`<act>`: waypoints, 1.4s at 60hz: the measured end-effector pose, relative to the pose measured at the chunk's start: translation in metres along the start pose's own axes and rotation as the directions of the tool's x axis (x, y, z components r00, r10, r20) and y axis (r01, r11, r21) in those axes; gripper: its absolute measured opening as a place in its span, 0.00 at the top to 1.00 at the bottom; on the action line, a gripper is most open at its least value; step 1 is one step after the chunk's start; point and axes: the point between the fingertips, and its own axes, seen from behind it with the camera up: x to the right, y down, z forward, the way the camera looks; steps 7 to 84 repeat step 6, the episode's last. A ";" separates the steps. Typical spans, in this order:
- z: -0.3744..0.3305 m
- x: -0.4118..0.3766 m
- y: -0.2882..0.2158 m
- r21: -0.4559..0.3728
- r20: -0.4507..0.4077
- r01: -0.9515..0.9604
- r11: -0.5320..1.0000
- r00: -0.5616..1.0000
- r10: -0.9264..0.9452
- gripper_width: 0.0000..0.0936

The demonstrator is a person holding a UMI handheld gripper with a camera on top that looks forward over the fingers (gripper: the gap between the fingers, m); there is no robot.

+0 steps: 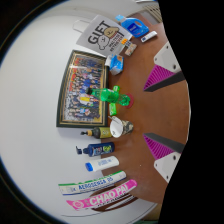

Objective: Pour water

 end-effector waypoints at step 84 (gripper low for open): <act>-0.006 -0.002 -0.005 0.016 0.000 0.016 1.000 1.000 -0.016 0.09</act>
